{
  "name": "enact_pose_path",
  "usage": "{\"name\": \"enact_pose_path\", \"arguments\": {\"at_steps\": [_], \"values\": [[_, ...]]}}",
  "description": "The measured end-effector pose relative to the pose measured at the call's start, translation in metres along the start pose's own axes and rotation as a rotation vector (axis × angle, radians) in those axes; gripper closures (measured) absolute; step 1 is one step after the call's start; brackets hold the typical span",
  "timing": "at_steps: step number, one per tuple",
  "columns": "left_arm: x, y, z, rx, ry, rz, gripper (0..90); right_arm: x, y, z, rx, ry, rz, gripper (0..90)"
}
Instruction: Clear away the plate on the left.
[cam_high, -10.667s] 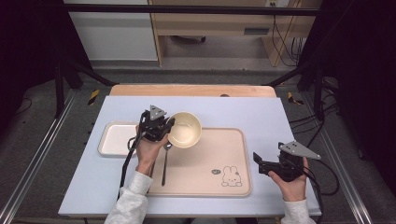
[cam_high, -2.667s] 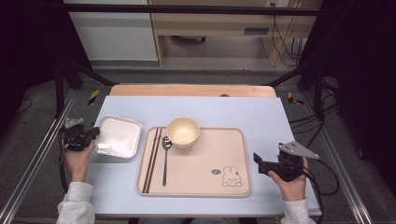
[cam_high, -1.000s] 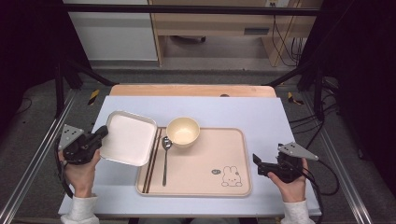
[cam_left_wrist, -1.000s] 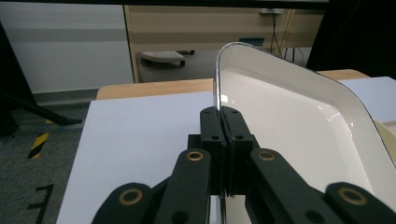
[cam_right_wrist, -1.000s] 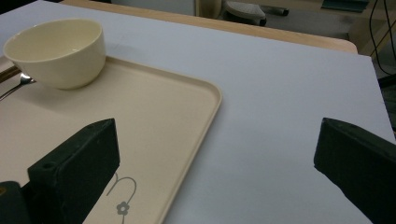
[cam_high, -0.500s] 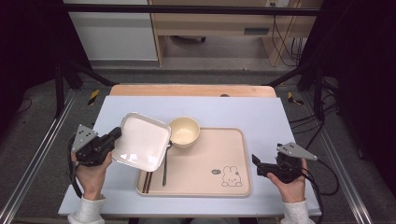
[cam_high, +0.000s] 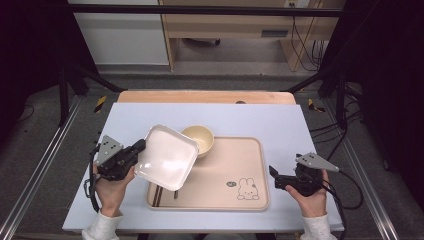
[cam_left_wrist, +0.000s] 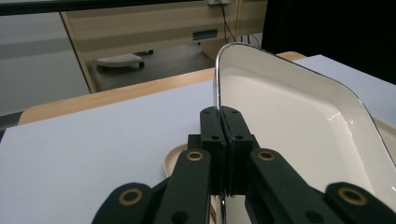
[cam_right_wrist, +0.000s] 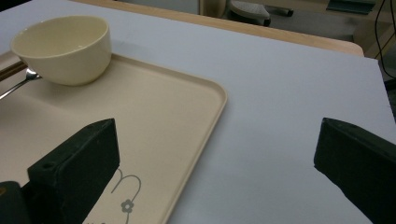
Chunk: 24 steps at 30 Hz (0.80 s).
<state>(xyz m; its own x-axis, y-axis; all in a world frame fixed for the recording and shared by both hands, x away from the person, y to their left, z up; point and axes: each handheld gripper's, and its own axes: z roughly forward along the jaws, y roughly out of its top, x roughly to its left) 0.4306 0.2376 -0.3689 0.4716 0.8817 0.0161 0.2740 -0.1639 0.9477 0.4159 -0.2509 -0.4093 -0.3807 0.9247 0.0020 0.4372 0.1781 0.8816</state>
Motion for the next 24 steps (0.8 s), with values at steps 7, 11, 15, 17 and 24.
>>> {"name": "enact_pose_path", "arguments": {"at_steps": [7,11,15,17,24], "values": [[-0.015,0.003,0.008,0.011,-0.029,0.028,89.0,0.000,0.000,0.001,0.002,0.004,0.002,0.5],[-0.022,0.008,0.013,0.010,-0.044,0.043,89.0,0.000,0.000,0.000,-0.001,0.000,-0.001,0.5],[-0.030,0.011,0.019,0.005,-0.061,0.043,89.0,0.000,0.001,-0.001,-0.004,0.000,0.002,0.5],[-0.034,0.012,0.022,0.005,-0.064,0.048,89.0,0.000,0.001,-0.001,-0.005,0.003,0.008,0.5],[-0.051,0.013,0.039,0.017,-0.094,0.055,89.0,-0.002,0.001,-0.003,-0.013,0.001,0.008,0.5]]}}
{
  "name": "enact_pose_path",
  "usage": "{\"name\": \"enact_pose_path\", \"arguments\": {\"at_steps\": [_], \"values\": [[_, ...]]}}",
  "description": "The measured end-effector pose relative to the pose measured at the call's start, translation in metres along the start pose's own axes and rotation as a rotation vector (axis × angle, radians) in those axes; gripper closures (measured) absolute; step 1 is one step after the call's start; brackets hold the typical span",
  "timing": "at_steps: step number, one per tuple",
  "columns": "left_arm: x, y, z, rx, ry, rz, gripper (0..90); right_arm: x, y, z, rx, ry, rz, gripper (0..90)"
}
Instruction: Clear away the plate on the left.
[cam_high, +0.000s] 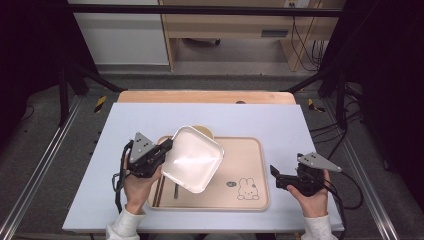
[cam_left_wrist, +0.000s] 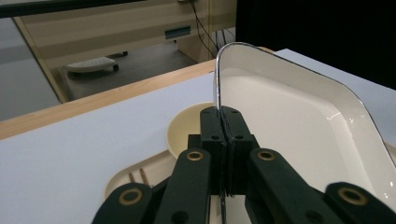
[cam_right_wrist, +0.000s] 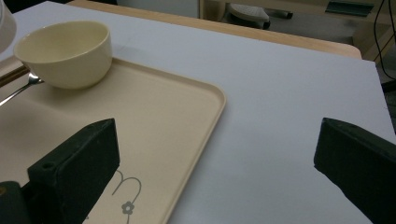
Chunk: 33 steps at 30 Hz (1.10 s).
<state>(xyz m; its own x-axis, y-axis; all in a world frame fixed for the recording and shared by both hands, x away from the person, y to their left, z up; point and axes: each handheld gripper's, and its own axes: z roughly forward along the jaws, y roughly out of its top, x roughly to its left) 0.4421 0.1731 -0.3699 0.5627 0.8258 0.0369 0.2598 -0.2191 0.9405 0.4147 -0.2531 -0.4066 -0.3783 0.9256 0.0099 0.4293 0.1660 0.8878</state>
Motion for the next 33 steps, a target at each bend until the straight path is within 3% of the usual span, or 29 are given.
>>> {"name": "enact_pose_path", "arguments": {"at_steps": [16,33], "values": [[-0.032,0.003,0.043,0.039,-0.037,0.007,89.0,-0.002,0.001,-0.003,-0.008,0.001,0.007,0.5],[-0.072,-0.012,0.095,0.148,-0.105,0.031,89.0,-0.004,0.002,-0.006,-0.021,0.008,0.017,0.5]]}}
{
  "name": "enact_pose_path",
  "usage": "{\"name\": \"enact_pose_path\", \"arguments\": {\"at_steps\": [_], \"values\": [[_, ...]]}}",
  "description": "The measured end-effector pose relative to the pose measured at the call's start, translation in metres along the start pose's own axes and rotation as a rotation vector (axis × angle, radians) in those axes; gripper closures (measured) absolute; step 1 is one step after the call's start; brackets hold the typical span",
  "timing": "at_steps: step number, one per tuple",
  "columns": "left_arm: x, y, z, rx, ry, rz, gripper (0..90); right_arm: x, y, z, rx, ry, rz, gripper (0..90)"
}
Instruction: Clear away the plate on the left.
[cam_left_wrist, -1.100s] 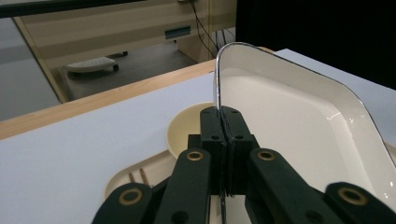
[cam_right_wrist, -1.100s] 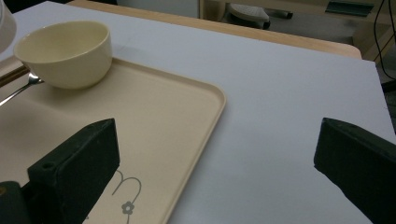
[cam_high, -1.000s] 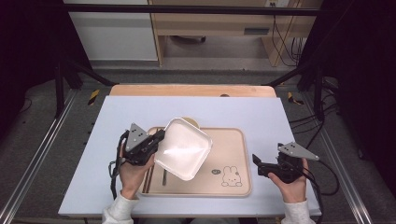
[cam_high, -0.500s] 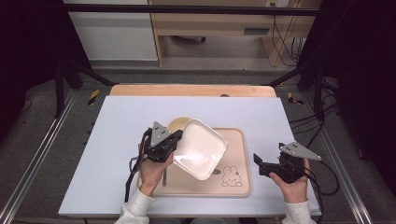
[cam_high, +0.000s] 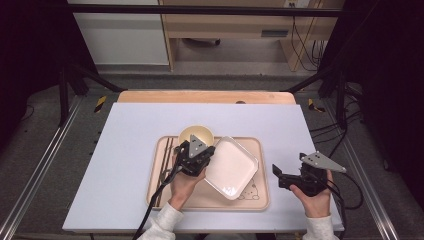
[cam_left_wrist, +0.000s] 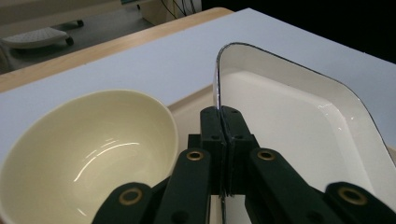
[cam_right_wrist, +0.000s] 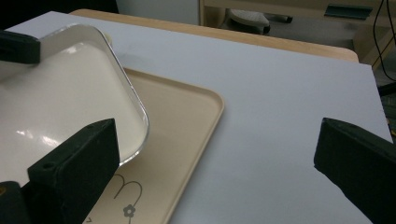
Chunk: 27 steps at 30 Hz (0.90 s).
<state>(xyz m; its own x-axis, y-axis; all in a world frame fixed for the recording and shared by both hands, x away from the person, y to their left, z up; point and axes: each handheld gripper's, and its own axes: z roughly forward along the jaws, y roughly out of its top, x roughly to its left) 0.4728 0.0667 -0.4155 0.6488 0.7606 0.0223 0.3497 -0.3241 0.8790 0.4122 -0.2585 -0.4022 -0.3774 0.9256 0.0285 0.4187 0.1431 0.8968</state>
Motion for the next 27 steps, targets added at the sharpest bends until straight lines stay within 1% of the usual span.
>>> {"name": "enact_pose_path", "arguments": {"at_steps": [3,8,11,12,15,16,17,18,22,24,26,27], "values": [[-0.002,-0.002,0.007,0.022,-0.013,0.001,89.0,0.000,0.000,0.000,-0.001,0.001,0.001,0.5],[-0.004,-0.004,0.014,0.049,-0.030,-0.010,89.0,0.000,0.000,0.000,0.002,0.004,0.001,0.5],[-0.005,-0.005,0.017,0.064,-0.035,-0.004,89.0,0.000,0.000,0.001,0.003,0.003,0.001,0.5],[-0.005,-0.005,0.018,0.067,-0.041,-0.012,89.0,0.000,0.000,0.000,0.002,0.004,0.002,0.5],[-0.005,-0.007,0.021,0.080,-0.046,-0.015,89.0,0.000,0.000,0.001,0.002,0.003,0.000,0.5],[-0.005,-0.007,0.022,0.091,-0.045,-0.005,89.0,0.000,0.000,0.001,0.002,0.002,-0.002,0.5],[-0.005,-0.008,0.023,0.093,-0.047,-0.004,89.0,0.000,0.000,0.001,0.003,0.003,0.001,0.5],[-0.005,-0.008,0.024,0.095,-0.055,-0.013,89.0,0.000,0.000,0.001,0.004,0.002,-0.001,0.5],[-0.005,-0.010,0.028,0.109,-0.050,-0.008,88.9,0.000,0.000,0.001,0.006,0.002,-0.002,0.5],[-0.005,-0.012,0.031,0.130,-0.042,-0.005,88.8,0.000,0.000,0.001,0.005,0.002,0.002,0.6],[-0.004,-0.014,0.034,0.142,-0.042,-0.008,88.6,0.000,0.000,0.001,0.008,0.001,0.006,0.5],[-0.004,-0.014,0.035,0.146,-0.038,-0.009,88.4,0.000,-0.001,0.001,0.008,0.000,-0.001,0.5]]}}
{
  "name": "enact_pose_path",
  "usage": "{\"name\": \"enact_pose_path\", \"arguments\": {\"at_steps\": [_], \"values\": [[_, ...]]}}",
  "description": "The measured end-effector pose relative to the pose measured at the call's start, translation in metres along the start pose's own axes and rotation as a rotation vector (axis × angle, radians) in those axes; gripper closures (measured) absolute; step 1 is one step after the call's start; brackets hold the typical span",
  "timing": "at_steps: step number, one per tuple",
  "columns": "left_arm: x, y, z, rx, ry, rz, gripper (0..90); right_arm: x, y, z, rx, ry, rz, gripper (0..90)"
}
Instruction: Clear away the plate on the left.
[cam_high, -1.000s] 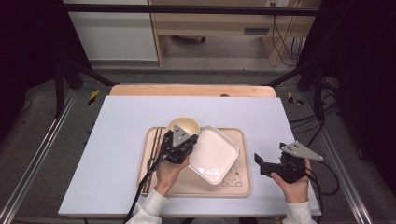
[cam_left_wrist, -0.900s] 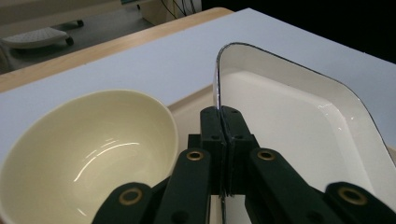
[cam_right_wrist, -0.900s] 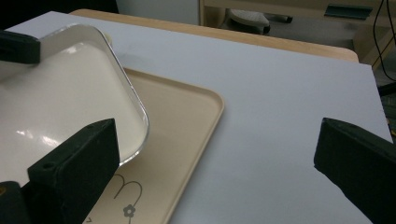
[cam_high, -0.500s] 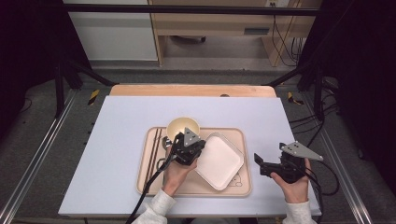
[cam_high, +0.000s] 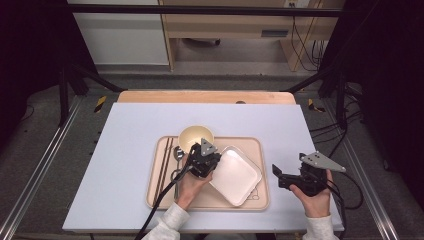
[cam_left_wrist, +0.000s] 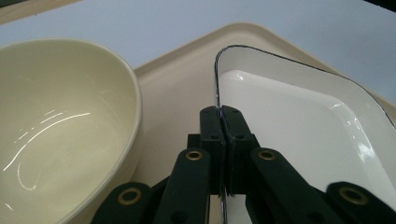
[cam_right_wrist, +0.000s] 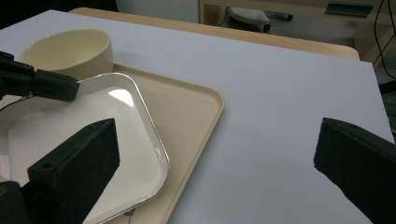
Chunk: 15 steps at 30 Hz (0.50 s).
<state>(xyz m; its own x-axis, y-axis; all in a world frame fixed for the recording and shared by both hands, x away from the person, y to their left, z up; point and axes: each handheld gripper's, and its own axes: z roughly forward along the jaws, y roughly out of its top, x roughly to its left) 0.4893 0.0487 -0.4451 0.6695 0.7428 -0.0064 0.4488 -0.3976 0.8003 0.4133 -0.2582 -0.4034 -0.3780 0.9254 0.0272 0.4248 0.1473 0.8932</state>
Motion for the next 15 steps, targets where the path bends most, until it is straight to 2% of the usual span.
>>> {"name": "enact_pose_path", "arguments": {"at_steps": [8,15], "values": [[0.000,-0.004,0.008,0.052,0.023,0.032,86.0,0.000,0.000,0.000,0.000,0.002,0.002,0.5],[0.004,-0.010,0.018,0.091,0.000,0.002,84.5,0.001,-0.001,0.002,0.008,0.000,-0.001,0.5]]}}
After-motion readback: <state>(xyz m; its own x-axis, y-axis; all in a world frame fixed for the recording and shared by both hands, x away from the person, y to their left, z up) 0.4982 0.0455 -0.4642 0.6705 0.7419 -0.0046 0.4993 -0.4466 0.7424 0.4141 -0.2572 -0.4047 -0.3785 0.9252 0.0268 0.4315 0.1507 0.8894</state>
